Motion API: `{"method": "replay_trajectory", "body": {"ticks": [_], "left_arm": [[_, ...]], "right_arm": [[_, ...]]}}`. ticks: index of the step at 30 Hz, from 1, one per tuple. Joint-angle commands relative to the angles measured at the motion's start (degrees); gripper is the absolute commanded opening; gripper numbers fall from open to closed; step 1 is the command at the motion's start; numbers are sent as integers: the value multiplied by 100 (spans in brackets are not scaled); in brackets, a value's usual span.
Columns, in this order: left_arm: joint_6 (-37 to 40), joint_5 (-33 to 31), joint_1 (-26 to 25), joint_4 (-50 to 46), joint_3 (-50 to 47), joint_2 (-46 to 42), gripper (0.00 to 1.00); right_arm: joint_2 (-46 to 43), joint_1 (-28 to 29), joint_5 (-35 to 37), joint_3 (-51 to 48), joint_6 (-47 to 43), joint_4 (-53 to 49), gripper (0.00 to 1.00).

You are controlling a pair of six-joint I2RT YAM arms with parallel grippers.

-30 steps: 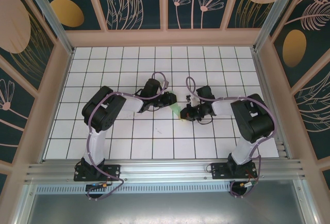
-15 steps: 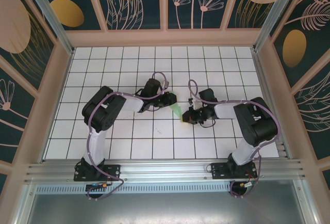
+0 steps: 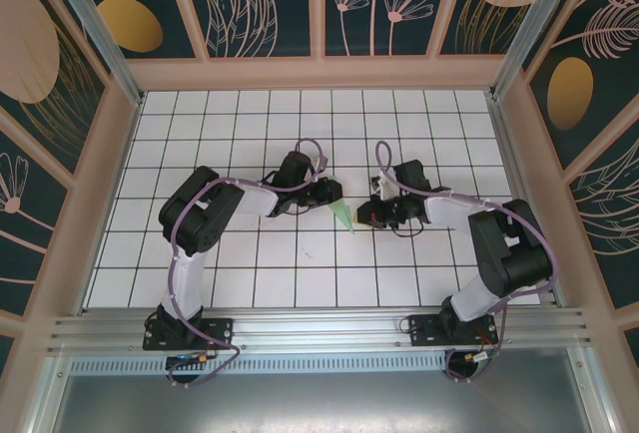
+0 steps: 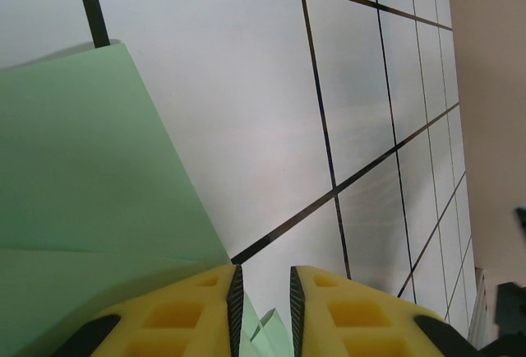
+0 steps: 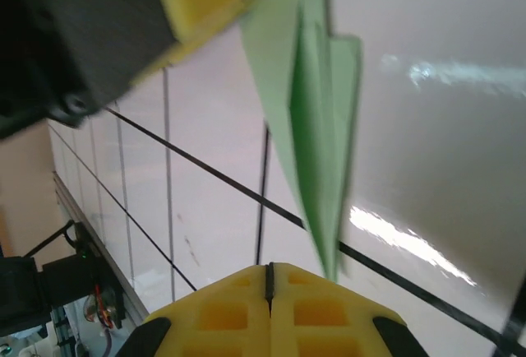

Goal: Fold a paper plane with a square sheet of paper (pick it up from the middle)
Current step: Fold the wing for the fifth time at the center of the table.

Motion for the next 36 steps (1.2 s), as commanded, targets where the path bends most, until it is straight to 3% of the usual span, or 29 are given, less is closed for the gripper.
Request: {"method": "replay_trajectory", "body": {"ticks": [1, 7, 14, 24, 32, 36], "left_arm": [[168, -278, 35, -589, -12, 159, 26], [140, -234, 32, -589, 75, 194, 27], [130, -205, 31, -578, 86, 237, 27], [165, -241, 34, -620, 57, 244, 27], [163, -226, 36, -607, 20, 247, 27], [125, -215, 36, -554, -20, 247, 27]], "right_arm": [[296, 31, -319, 343, 104, 251, 3], [863, 174, -588, 419, 359, 728, 0], [1349, 220, -538, 449, 208, 585, 1], [1563, 203, 212, 136, 44, 209, 0], [1056, 324, -666, 362, 410, 858, 1], [1321, 486, -578, 774, 377, 738, 2]]}}
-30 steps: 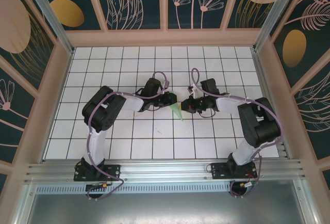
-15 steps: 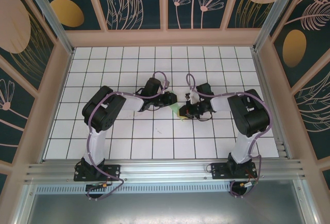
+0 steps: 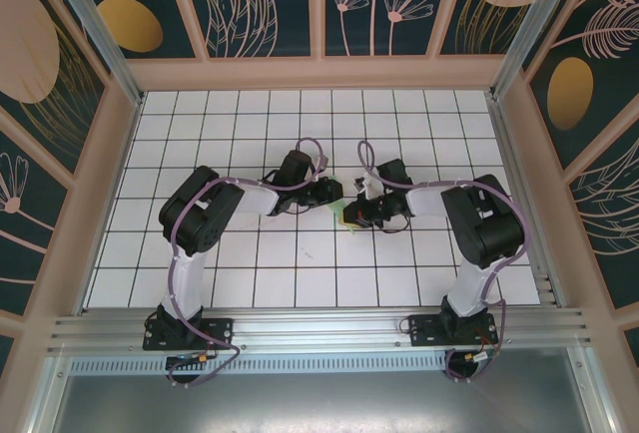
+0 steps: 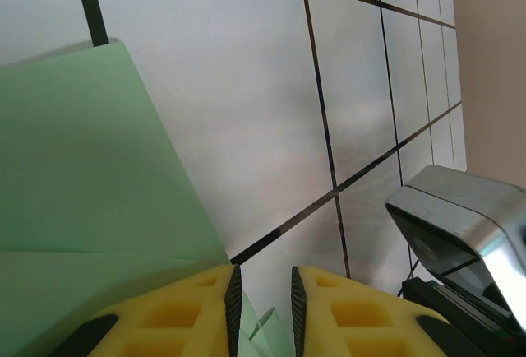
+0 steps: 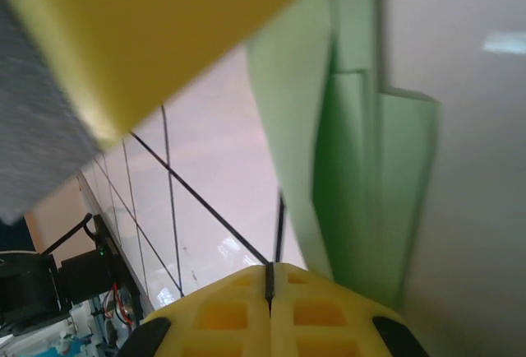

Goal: Fold a paper plane with a square sheet of paper (pick it up from the middle)
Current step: Fold the wing for the fifth time at the center of the table.

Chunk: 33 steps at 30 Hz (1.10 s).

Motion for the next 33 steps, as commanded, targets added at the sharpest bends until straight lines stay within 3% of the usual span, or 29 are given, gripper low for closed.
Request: {"method": "replay_trajectory", "body": {"ticks": [1, 5, 11, 15, 24, 33], "left_arm": [[124, -225, 35, -407, -98, 246, 27], [126, -223, 34, -408, -90, 235, 27], [237, -313, 43, -469, -64, 164, 27], [594, -389, 127, -774, 94, 185, 28], [747, 4, 717, -131, -87, 227, 29], [851, 133, 970, 19, -5, 381, 30]], "right_arm": [[169, 117, -116, 381, 71, 57, 2], [488, 83, 481, 491, 85, -48, 1], [608, 21, 787, 126, 146, -69, 0], [465, -47, 776, -242, 137, -14, 0], [234, -176, 468, -551, -49, -77, 0], [180, -185, 452, -559, -104, -181, 0]]}}
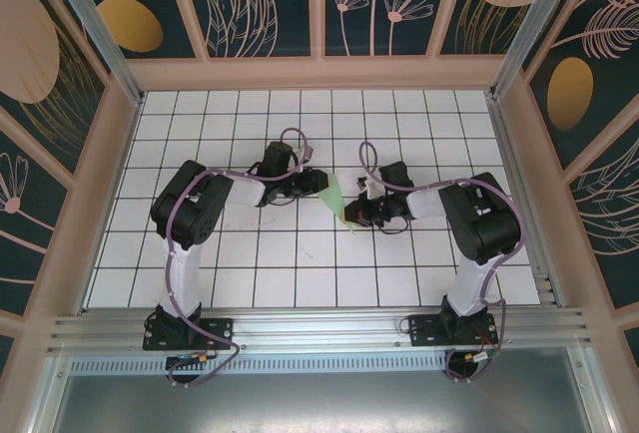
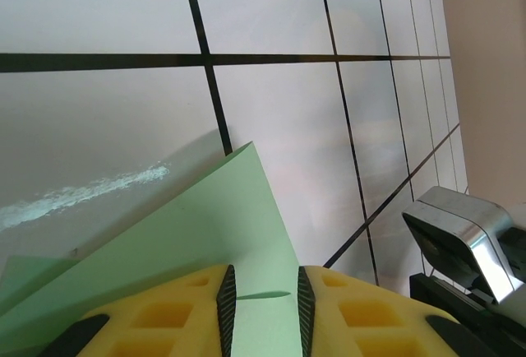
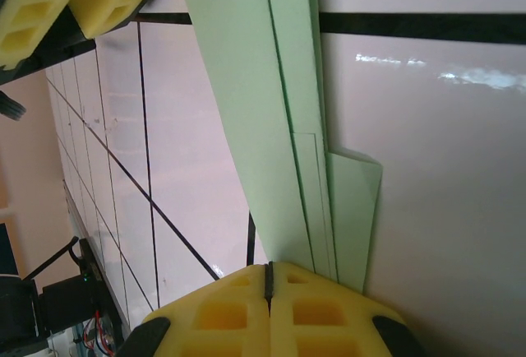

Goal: Fold a paper plane with a square sheet of paper (pick it up from the middle)
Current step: Fold the wing for the fifth time at the center of the table.

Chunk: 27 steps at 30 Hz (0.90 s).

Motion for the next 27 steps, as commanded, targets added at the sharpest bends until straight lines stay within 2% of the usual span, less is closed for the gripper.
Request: {"method": "replay_trajectory", "body": {"ticks": [1, 12, 15, 19, 22, 27], "left_arm": [[303, -375, 269, -59, 4, 324, 30], [425, -438, 563, -676, 768, -153, 36], [308, -344, 562, -628, 627, -454, 36], [98, -513, 562, -565, -45, -1057, 38], [-261, -505, 544, -178, -788, -1468, 39], [-796, -559, 416, 220, -1616, -1926, 41]], "right_arm": [[-14, -57, 167, -282, -180, -857, 0], [-426, 3, -54, 305, -229, -1184, 1], [-926, -6, 32, 473, -185, -1242, 10], [-1456, -111, 773, 626, -241, -1395, 26], [-1336, -169, 1280, 822, -342, -1583, 33], [-921, -149, 1367, 1062, -358, -1507, 44]]}}
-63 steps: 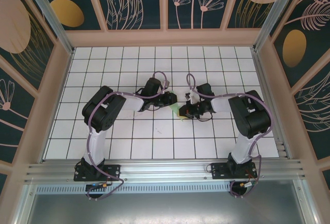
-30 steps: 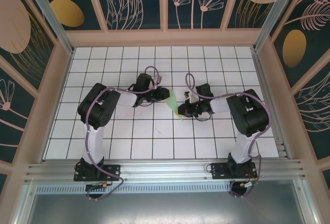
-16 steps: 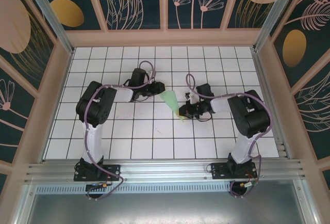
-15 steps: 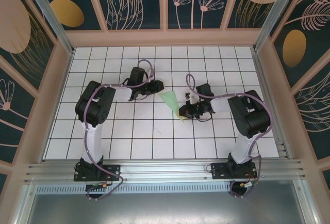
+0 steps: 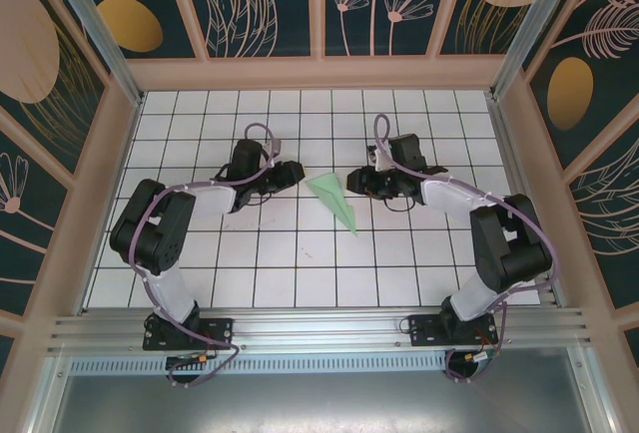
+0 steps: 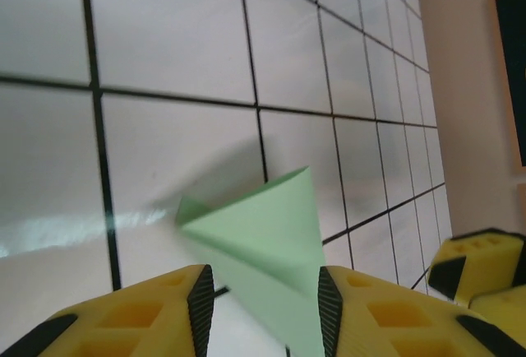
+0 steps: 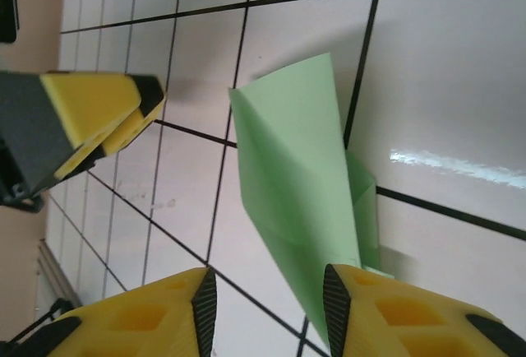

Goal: Fold a paper plane with a square sheet of paper (pick it up from the middle)
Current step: Fold the wing for the fifth time at the center of the table, then move the paper plane to the center of the table.

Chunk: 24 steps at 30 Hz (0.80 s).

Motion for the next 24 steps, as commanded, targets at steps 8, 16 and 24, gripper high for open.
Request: {"method": "replay_trajectory", "body": {"ticks": [8, 16, 24], "left_arm": [[-543, -718, -602, 271, -461, -680, 38], [-255, -2265, -1126, 336, -917, -1786, 38], [382, -3709, -1165, 452, -1748, -3271, 68]], "right_arm": [[7, 9, 561, -57, -151, 353, 47], [-761, 26, 1703, -244, -212, 544, 50], [-2033, -27, 3198, -652, -323, 794, 91]]}}
